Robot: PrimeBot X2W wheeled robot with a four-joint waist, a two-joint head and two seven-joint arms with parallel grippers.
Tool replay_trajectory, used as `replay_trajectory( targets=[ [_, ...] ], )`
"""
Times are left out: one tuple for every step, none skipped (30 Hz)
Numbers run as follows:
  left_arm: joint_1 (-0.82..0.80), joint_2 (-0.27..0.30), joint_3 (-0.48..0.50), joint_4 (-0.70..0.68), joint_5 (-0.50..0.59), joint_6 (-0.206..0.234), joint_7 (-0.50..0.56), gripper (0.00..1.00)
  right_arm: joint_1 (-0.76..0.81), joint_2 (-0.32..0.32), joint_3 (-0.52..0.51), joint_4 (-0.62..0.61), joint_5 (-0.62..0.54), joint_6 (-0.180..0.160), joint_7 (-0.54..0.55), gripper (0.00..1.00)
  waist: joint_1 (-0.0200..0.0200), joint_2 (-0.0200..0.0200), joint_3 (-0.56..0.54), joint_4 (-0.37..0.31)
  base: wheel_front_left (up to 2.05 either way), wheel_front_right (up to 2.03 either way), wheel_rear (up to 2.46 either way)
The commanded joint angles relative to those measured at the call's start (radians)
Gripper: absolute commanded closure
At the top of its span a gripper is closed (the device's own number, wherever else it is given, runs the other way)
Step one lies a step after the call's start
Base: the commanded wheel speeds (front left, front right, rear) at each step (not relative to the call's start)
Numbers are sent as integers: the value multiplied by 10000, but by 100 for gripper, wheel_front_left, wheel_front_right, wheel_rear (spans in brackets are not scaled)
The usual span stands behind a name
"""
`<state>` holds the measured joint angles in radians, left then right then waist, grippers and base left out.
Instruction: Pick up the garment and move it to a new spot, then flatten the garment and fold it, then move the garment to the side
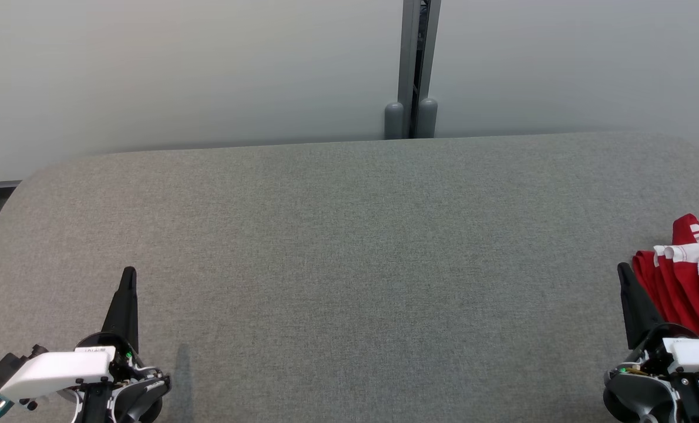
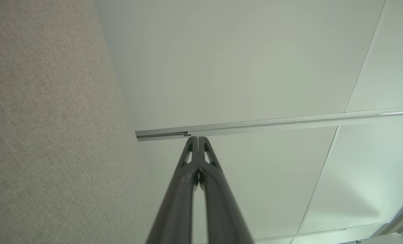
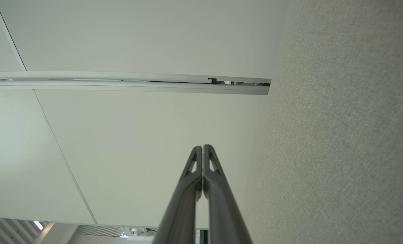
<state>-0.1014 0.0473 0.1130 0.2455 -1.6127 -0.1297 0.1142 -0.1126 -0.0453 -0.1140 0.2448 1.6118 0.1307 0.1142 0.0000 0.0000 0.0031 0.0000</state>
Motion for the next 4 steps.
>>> replay_trajectory(
  targets=[
    [-141, 56, 39, -31, -11, -43, 29, 100, 82, -92, -16, -32, 25, 0, 34, 100, 0, 0, 0, 0, 0, 0, 0],
    [-141, 56, 39, -31, -11, -43, 29, 100, 82, -92, -16, -32, 25, 0, 34, 100, 0, 0, 0, 0, 0, 0, 0],
    [-141, 56, 39, -31, -11, -43, 29, 100, 82, -93, -16, -32, 25, 0, 34, 100, 0, 0, 0, 0, 0, 0, 0],
    [-141, 56, 39, -31, -11, -43, 29, 100, 82, -93, -15, -32, 25, 0, 34, 100, 0, 0, 0, 0, 0, 0, 0]
  ],
)
